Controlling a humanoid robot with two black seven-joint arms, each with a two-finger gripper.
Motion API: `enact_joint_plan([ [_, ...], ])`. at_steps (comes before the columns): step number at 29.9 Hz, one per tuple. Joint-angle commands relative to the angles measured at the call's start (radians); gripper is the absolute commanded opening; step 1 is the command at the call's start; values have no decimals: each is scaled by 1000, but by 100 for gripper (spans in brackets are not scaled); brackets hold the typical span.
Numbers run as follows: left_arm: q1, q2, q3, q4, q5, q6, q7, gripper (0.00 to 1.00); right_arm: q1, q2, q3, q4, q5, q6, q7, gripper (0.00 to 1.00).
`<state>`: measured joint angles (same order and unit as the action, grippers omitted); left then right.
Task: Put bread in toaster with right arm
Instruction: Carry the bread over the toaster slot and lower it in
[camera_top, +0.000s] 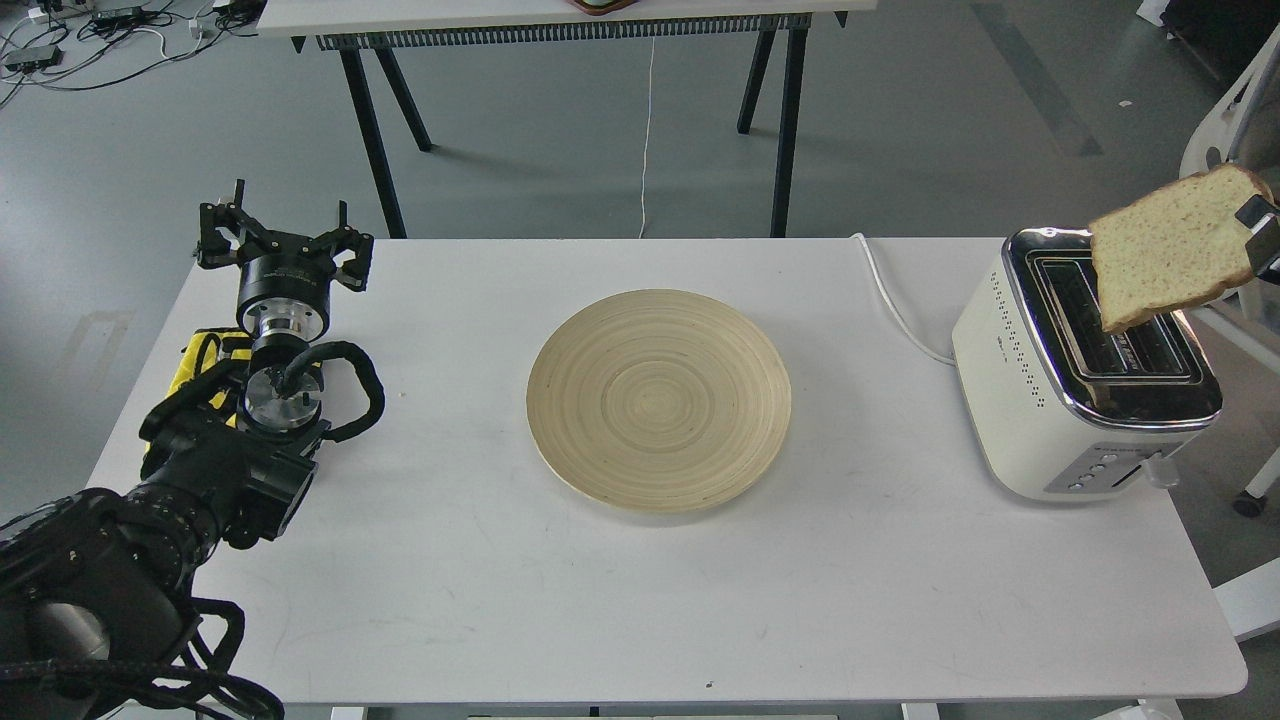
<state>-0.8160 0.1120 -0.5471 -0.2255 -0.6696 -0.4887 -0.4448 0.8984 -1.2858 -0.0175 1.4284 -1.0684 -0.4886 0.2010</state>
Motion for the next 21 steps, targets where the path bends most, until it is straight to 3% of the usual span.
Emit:
enact_joint_plan([
  [1,0,0,1,0,-1,0,0,100,-6,11,-12,-14,-1,0,0,15],
  [21,0,0,0,0,-1,0,0,100,-52,65,-18,-16,-2,0,-2,16],
])
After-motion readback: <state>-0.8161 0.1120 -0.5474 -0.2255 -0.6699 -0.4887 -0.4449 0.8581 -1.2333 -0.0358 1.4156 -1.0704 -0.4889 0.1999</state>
